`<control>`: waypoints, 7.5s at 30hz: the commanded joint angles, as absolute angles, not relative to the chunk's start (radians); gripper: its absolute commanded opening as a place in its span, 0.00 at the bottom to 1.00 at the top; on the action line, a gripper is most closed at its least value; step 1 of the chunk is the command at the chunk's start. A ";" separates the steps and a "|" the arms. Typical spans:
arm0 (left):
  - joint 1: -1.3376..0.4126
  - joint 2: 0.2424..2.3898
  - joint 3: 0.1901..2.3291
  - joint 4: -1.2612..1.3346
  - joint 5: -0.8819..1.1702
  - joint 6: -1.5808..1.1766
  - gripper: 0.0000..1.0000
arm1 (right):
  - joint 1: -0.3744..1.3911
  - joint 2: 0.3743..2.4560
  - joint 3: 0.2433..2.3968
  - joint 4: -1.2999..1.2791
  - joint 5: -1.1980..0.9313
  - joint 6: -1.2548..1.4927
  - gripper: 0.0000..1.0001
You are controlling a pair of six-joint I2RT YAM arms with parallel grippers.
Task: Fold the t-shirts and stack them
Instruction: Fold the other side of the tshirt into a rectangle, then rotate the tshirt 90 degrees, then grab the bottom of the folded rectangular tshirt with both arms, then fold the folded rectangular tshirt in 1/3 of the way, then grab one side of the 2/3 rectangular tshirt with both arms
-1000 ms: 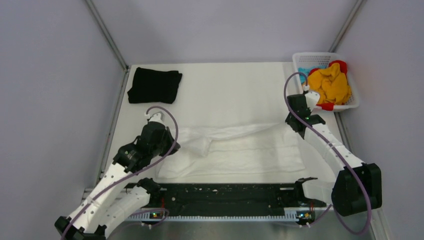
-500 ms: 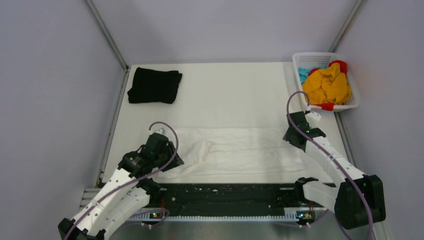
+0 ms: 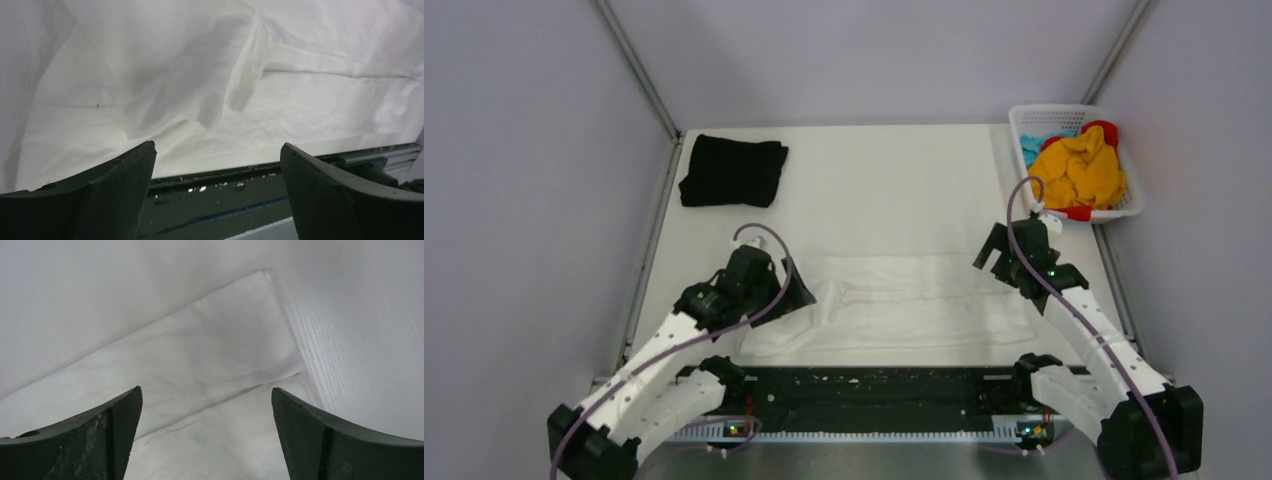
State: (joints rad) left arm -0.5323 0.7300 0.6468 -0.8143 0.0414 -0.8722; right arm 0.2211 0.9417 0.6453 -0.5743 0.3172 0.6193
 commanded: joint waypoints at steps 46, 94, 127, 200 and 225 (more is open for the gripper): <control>-0.344 2.827 2.471 -0.157 0.146 -1.346 0.99 | 0.914 1.456 0.474 0.082 -0.311 0.706 0.97; -0.655 0.788 0.393 -0.387 0.302 -0.991 0.98 | 0.911 0.827 0.190 -0.161 -0.162 1.135 0.83; -0.839 0.774 0.241 -0.278 0.327 -1.106 0.00 | 1.065 0.797 0.160 -0.117 -0.161 1.222 0.00; -0.284 1.606 1.054 -0.351 0.264 -0.703 0.99 | 0.471 1.506 0.806 0.094 -0.044 0.700 0.92; -0.427 1.594 0.776 -0.224 0.244 -0.825 0.49 | 0.576 1.407 0.485 0.167 -0.043 0.905 0.65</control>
State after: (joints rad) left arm -0.4210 1.5566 0.7689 -0.2420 0.2832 -0.8234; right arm 0.5400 1.3567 0.4610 0.1879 -0.1280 0.8700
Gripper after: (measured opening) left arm 0.543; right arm 0.697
